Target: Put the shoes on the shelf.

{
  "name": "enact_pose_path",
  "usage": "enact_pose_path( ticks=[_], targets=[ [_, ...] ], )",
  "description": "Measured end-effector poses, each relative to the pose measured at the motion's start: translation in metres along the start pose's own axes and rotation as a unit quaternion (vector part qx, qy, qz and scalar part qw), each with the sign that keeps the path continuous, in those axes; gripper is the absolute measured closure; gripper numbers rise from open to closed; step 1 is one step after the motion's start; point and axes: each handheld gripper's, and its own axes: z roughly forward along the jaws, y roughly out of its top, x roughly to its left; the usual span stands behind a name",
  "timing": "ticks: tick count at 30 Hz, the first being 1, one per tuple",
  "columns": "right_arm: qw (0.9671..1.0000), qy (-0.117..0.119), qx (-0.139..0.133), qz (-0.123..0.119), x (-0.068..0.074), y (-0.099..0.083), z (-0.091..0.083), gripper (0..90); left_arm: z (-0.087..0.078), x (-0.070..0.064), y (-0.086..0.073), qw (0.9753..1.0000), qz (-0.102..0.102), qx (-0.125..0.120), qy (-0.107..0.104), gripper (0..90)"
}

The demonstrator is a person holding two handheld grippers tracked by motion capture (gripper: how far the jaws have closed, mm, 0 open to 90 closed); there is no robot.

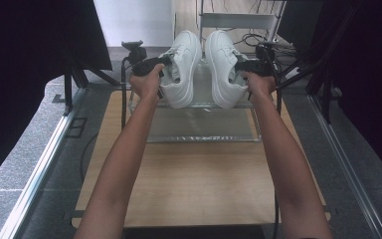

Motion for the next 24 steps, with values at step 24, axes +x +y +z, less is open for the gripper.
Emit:
enact_pose_path(
  ticks=[24],
  targets=[
    [0.9981,-0.056,0.014,-0.023,0.018,-0.002,0.030,72.4,0.039,-0.008,-0.005,0.9979,0.000,0.045,0.046,72.3]
  ],
)
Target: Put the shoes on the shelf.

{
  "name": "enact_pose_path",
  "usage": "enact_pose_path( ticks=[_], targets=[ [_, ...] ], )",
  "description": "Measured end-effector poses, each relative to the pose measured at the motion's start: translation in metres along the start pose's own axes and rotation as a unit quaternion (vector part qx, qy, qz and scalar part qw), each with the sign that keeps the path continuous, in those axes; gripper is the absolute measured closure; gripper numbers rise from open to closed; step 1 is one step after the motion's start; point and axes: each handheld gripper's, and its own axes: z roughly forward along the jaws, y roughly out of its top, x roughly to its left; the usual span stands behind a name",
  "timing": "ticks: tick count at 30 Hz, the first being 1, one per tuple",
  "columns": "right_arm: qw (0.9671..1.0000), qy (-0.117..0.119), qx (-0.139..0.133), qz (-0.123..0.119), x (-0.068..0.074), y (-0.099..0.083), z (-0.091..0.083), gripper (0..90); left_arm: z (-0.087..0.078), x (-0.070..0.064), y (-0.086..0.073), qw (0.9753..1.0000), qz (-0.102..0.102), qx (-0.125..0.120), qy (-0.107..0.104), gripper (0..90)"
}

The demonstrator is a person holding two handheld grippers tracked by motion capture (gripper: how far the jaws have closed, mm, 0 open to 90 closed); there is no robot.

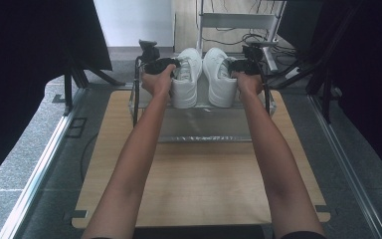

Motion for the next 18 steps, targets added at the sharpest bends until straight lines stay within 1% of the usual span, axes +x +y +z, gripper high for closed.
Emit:
enact_pose_path(
  ticks=[2,3,4,5,7,8,9,10,11,12,13,14,16,18],
  targets=[
    [0.9999,0.002,0.000,-0.015,0.006,0.000,0.000,68.4,0.002,0.000,-0.002,0.9999,-0.003,-0.004,-0.012,68.6],
    [0.9997,0.001,-0.001,-0.023,0.010,0.000,0.000,67.7,0.003,-0.002,-0.003,0.9999,0.003,-0.005,-0.010,67.8],
    [0.9995,-0.006,-0.002,-0.032,0.012,0.000,-0.001,66.9,0.003,-0.003,-0.003,0.9999,0.006,-0.006,-0.009,67.0],
    [0.9993,-0.008,-0.002,-0.036,0.014,0.000,-0.001,65.7,0.003,-0.003,-0.003,0.9999,0.005,-0.006,-0.010,66.4],
    [0.9996,-0.003,-0.002,-0.029,0.013,0.000,-0.002,61.3,0.002,-0.002,-0.003,0.9998,-0.001,-0.007,-0.017,64.0],
    [0.9998,0.011,-0.002,-0.019,0.013,0.000,-0.004,54.5,0.001,-0.001,-0.003,0.9996,-0.006,-0.009,-0.025,60.8],
    [0.9998,0.011,-0.002,-0.019,0.013,0.000,-0.004,54.5,0.001,-0.001,-0.003,0.9996,-0.006,-0.009,-0.025,58.0],
    [0.9997,0.016,-0.006,-0.018,0.014,0.001,-0.006,51.2,-0.001,-0.001,-0.003,0.9995,-0.007,-0.009,-0.031,58.0],
    [0.9994,0.024,-0.013,-0.020,0.014,0.002,-0.010,49.4,-0.004,-0.002,-0.002,0.9989,-0.010,-0.012,-0.043,54.6],
    [0.9987,0.041,-0.024,-0.020,0.015,0.006,-0.021,47.3,-0.007,-0.003,0.000,0.9985,-0.012,-0.017,-0.050,54.6],
    [0.9987,0.041,-0.024,-0.020,0.015,0.006,-0.021,47.3,-0.012,-0.005,0.002,0.9979,-0.013,-0.021,-0.060,54.6],
    [0.9983,0.045,-0.030,-0.022,0.016,0.008,-0.028,47.1,-0.017,-0.007,0.004,0.9973,-0.010,-0.023,-0.069,53.7],
    [0.9973,0.049,-0.041,-0.037,0.016,0.012,-0.043,47.0,-0.031,-0.013,0.008,0.9965,0.002,-0.029,-0.078,51.9],
    [0.9958,0.053,-0.057,-0.048,0.013,0.013,-0.058,48.3,-0.047,-0.018,0.009,0.9958,0.022,-0.032,-0.083,51.6]
  ],
)
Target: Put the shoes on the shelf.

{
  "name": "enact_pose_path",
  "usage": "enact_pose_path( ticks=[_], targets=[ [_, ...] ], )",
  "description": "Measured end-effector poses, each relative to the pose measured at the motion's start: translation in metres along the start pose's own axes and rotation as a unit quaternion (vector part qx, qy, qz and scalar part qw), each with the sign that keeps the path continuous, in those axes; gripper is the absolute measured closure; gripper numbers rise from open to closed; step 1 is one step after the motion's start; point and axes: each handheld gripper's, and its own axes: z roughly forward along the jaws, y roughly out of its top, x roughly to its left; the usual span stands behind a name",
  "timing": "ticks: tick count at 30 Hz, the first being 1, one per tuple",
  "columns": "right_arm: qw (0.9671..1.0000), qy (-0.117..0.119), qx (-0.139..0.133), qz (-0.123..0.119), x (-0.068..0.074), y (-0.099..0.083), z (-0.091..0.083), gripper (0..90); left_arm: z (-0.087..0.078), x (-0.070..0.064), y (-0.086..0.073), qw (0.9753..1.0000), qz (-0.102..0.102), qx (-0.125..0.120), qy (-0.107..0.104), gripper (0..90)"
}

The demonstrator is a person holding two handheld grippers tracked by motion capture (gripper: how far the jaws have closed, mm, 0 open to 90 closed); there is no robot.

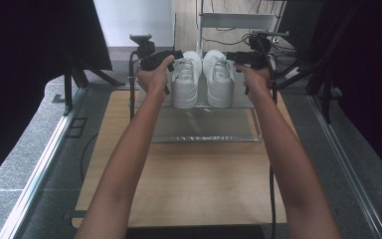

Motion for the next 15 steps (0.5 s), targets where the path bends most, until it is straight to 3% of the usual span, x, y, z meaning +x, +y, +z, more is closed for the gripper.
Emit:
enact_pose_path(
  ticks=[3,4,7,9,15],
  targets=[
    [0.9997,0.006,-0.006,-0.023,-0.004,-0.002,-0.019,53.5,-0.021,-0.008,-0.001,0.9990,0.043,0.004,0.010,57.2],
    [0.9994,0.020,-0.001,-0.028,-0.007,-0.007,-0.029,56.6,-0.034,-0.007,-0.006,0.9979,0.063,0.008,0.009,62.9],
    [0.9988,0.024,0.010,-0.043,-0.010,-0.013,-0.037,60.3,-0.045,-0.005,-0.012,0.9966,0.080,0.013,0.011,68.6],
    [0.9965,0.025,0.026,-0.075,-0.015,-0.025,-0.045,68.1,-0.057,0.005,-0.021,0.9944,0.101,0.028,0.013,76.4],
    [0.9929,0.035,0.041,-0.106,-0.026,-0.049,-0.047,81.8,-0.059,0.025,-0.038,0.9919,0.110,0.060,0.020,85.0]
  ],
)
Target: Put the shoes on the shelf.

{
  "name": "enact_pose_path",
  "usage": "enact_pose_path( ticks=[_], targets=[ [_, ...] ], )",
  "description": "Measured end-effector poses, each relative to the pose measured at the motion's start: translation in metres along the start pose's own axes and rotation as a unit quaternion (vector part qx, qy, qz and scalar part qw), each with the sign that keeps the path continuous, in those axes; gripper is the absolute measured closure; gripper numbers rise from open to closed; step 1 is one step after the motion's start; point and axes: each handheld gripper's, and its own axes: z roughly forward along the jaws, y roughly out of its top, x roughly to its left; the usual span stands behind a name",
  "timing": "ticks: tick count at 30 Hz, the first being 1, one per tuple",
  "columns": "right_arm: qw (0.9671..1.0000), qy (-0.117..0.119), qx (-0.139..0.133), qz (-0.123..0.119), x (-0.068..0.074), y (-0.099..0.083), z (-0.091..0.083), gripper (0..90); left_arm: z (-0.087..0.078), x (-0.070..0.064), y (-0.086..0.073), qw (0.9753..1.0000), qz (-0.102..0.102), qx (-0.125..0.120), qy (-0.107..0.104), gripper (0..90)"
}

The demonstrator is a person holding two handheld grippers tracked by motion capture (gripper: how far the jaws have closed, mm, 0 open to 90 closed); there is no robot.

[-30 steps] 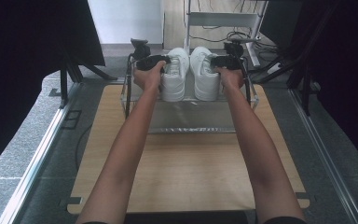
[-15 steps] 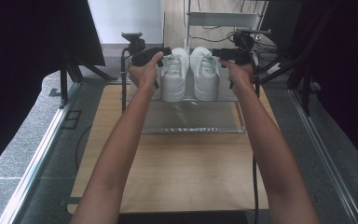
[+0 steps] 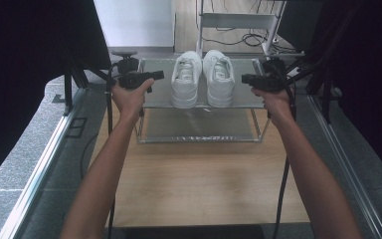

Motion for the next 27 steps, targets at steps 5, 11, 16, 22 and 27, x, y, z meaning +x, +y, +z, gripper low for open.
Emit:
enact_pose_path(
  ticks=[5,11,16,22,27],
  targets=[
    [0.9997,-0.002,0.025,-0.004,-0.005,-0.024,0.020,88.8,0.013,0.011,-0.021,0.9995,-0.005,0.030,-0.009,89.9],
    [0.9995,0.005,0.030,-0.010,-0.001,-0.032,0.030,88.7,0.029,0.013,-0.034,0.9984,-0.004,0.054,-0.013,90.0],
    [0.9994,0.007,0.032,-0.009,0.005,-0.035,0.037,89.7,0.033,0.010,-0.036,0.9984,-0.014,0.052,-0.018,90.0],
    [0.9990,0.031,0.019,0.025,0.004,-0.038,0.039,89.9,0.040,0.009,-0.039,0.9966,-0.043,0.048,-0.052,90.0],
    [0.9991,0.034,0.022,0.015,0.010,-0.038,0.040,89.9,0.047,0.001,-0.038,0.9971,-0.037,0.047,-0.046,90.0]
  ],
)
